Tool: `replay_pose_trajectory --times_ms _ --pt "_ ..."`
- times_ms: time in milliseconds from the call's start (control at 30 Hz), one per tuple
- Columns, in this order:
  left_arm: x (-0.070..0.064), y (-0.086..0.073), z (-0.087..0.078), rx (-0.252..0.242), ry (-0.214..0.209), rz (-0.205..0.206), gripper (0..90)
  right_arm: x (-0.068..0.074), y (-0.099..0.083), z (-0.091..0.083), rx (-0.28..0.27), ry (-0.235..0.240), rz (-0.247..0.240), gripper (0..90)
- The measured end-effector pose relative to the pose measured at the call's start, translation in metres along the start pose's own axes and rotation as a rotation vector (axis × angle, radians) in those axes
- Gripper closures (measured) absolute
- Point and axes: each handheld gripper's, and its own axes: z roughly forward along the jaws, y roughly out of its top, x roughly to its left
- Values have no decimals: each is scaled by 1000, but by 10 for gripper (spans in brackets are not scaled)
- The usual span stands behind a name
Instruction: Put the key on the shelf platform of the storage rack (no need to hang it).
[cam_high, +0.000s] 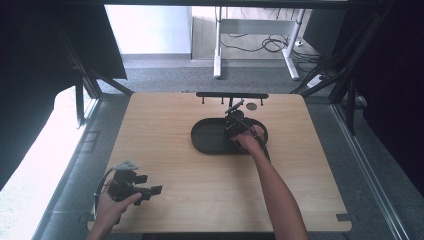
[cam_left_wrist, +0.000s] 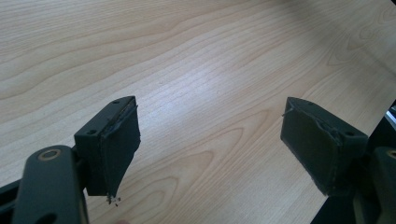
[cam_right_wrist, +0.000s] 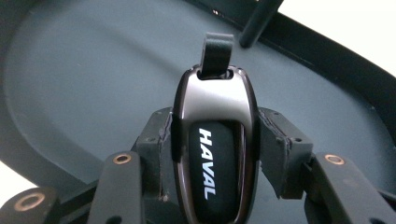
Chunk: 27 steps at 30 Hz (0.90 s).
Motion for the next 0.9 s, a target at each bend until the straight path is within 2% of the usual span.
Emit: replay_pose_trajectory --times_ms 100,200,567,700,900 --pt "-3 0 2 5 -8 10 200 2 -2 4 15 -15 7 492" --pt "-3 0 3 10 -8 13 200 1 -4 9 29 -29 -11 492" --pt "-2 0 2 8 -6 7 200 -1 -10 21 34 -31 11 484" --pt "-2 0 2 6 -5 6 200 -1 -11 21 32 -28 14 471" --pt "-2 0 2 8 -5 6 199 2 -10 12 6 -21 6 398"
